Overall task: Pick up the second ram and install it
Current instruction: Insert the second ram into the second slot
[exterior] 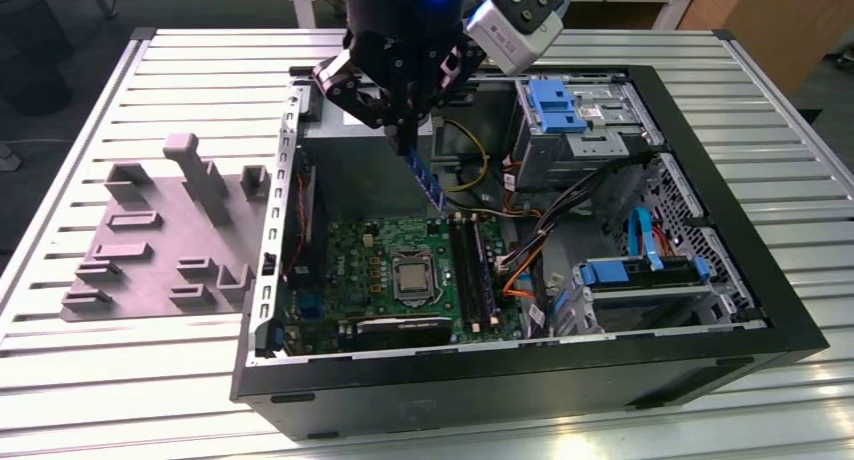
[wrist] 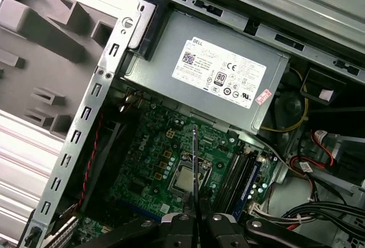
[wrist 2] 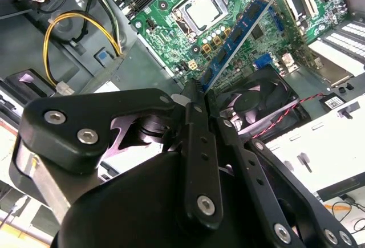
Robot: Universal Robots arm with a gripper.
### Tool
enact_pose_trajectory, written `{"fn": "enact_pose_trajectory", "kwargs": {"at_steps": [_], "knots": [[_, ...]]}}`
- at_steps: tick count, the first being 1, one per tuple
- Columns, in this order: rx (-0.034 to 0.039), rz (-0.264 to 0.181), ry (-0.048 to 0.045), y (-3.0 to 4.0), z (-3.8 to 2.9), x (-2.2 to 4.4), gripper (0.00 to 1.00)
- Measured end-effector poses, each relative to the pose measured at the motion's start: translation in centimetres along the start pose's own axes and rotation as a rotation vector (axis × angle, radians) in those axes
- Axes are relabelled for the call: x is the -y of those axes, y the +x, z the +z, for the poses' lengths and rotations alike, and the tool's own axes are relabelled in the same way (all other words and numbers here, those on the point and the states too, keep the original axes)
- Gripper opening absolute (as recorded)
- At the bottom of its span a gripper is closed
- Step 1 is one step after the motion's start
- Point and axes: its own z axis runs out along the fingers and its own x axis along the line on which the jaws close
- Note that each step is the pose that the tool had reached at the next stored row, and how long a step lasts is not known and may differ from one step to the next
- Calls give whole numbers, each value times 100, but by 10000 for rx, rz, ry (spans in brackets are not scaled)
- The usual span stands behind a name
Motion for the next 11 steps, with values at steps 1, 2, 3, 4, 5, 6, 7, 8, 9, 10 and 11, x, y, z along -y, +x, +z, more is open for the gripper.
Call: {"fn": "enact_pose_trajectory", "kwargs": {"at_steps": [1, 2, 3, 4, 5, 6, 7, 8, 9, 10, 11], "knots": [[0, 10, 0, 0, 0, 0, 14], [0, 21, 0, 0, 0, 0, 14], [0, 32, 0, 0, 0, 0, 14], [1, 42, 0, 0, 0, 0, 14], [1, 53, 0, 0, 0, 0, 14], [2, 63, 0, 0, 0, 0, 14], [2, 74, 0, 0, 0, 0, 14], [2, 85, 0, 0, 0, 0, 14], [2, 96, 0, 0, 0, 0, 14], [2, 107, 0, 0, 0, 0, 14], [3, 118, -1, 0, 0, 0, 14]]}}
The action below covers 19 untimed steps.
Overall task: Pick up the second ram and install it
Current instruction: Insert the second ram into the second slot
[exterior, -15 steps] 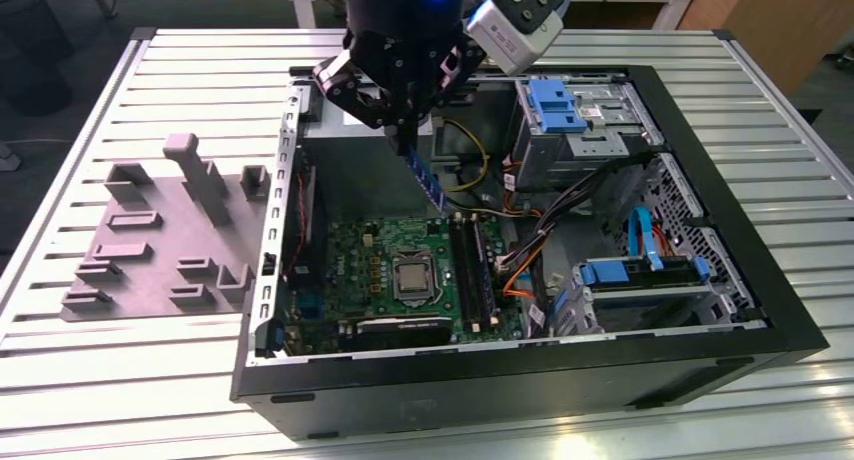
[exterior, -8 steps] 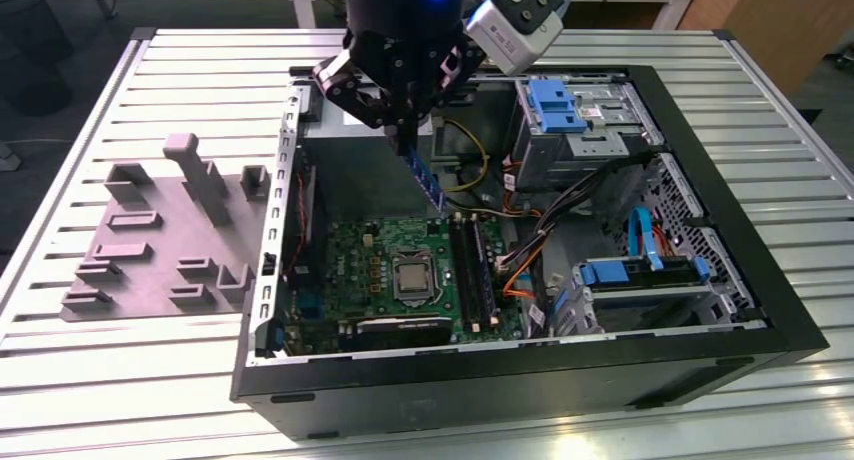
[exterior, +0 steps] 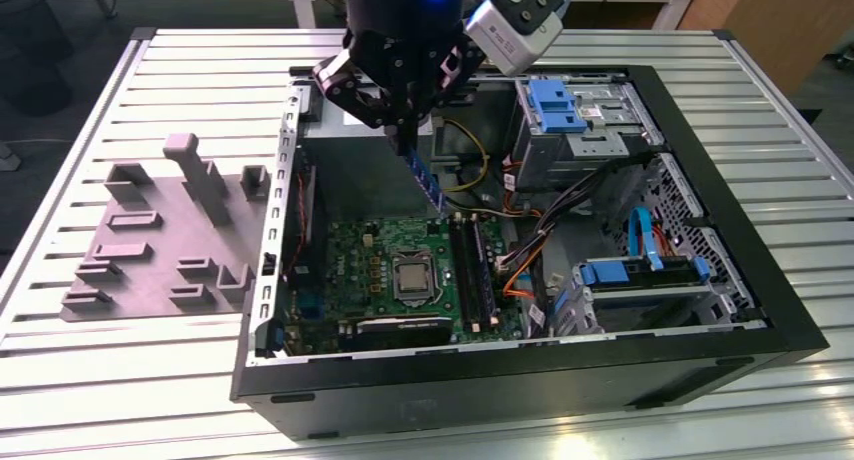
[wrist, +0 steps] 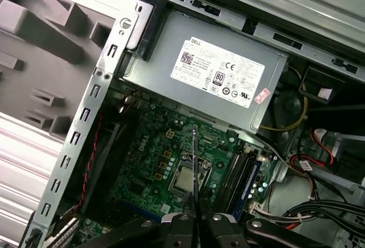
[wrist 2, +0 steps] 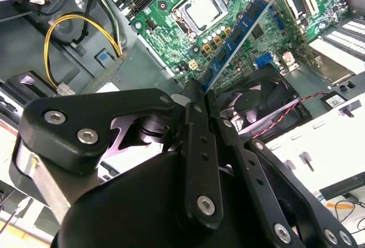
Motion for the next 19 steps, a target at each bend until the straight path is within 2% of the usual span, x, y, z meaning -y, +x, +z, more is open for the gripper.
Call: {"fn": "enact_pose_trajectory", "kwargs": {"at_steps": [19], "knots": [[5, 167, -1, 0, 0, 0, 14]]}}
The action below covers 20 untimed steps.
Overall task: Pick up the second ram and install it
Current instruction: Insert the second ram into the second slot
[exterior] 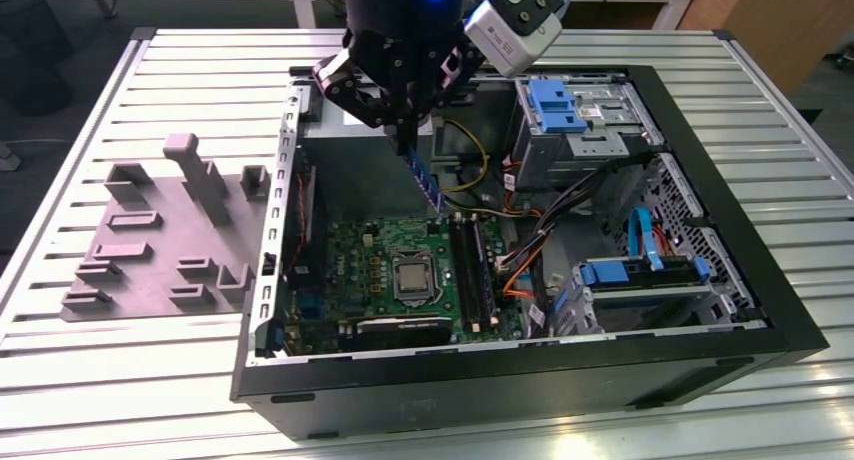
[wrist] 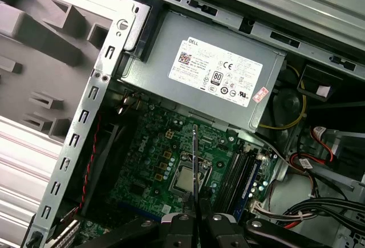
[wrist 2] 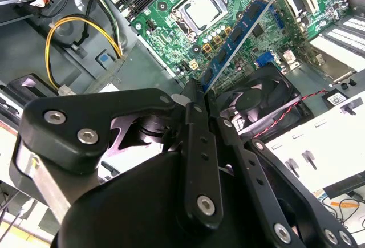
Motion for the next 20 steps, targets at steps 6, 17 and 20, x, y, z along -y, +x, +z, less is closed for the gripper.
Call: {"fn": "enact_pose_trajectory", "kwargs": {"at_steps": [6, 17, 20], "knots": [[0, 10, 0, 0, 0, 0, 14], [32, 1177, -4, 0, 8, 1, 14], [46, 1677, -7, -1, 12, 1, 14]]}}
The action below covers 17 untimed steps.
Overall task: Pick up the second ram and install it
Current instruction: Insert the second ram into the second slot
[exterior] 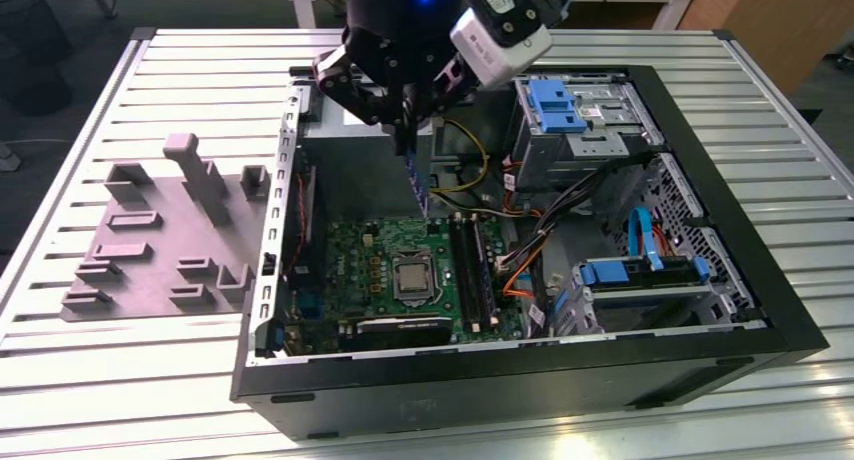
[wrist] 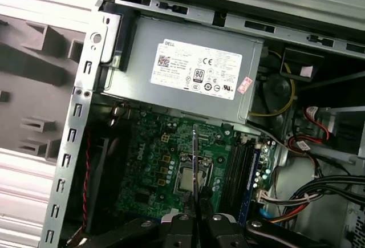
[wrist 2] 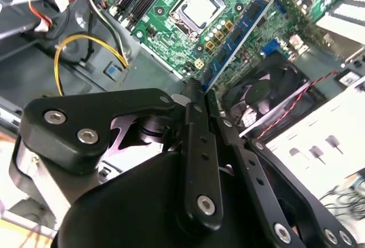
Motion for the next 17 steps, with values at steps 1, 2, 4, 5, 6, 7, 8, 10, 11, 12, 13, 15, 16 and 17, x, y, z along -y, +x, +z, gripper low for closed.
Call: {"fn": "enact_pose_trajectory", "kwargs": {"at_steps": [1, 2, 4, 5, 6, 7, 8, 10, 11, 12, 13, 15, 16, 17], "knots": [[5, 164, -1, 0, 1, 0, 14], [9, 324, -2, 0, 2, 0, 14], [17, 626, -4, 0, 5, 0, 14], [21, 767, -4, 0, 5, 0, 14], [25, 908, -5, 0, 6, 0, 14], [29, 1047, -5, 0, 7, 0, 14], [33, 1185, -6, 0, 7, 0, 14], [40, 1457, -8, 0, 9, 0, 14], [44, 1582, -8, 0, 9, 0, 14], [47, 1697, -9, 0, 10, 0, 14], [50, 1799, -9, 0, 10, 0, 14], [52, 1882, -10, 0, 10, 0, 14], [53, 1888, -10, 0, 10, 0, 14], [53, 1889, -10, 0, 10, 0, 14]]}}
